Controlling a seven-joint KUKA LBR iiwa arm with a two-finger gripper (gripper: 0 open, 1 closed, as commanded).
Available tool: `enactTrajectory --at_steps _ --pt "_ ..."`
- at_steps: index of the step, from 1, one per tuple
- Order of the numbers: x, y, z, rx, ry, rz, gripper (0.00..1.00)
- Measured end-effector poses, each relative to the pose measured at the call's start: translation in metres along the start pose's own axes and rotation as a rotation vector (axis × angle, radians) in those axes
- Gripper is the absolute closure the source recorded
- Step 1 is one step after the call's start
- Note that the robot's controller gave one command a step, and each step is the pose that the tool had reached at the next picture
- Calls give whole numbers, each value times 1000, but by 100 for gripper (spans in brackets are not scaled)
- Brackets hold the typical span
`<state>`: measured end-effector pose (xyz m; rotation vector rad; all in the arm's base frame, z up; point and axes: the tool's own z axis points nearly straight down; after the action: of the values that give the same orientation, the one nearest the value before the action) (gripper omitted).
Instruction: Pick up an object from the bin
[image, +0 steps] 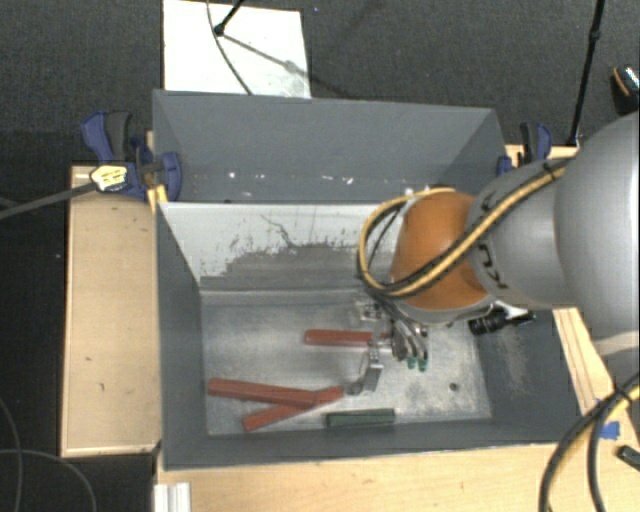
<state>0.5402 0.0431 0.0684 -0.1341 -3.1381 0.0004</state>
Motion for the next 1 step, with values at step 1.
enactTrajectory --at_steps 1 --pt "0 0 0 0 0 -1 100"
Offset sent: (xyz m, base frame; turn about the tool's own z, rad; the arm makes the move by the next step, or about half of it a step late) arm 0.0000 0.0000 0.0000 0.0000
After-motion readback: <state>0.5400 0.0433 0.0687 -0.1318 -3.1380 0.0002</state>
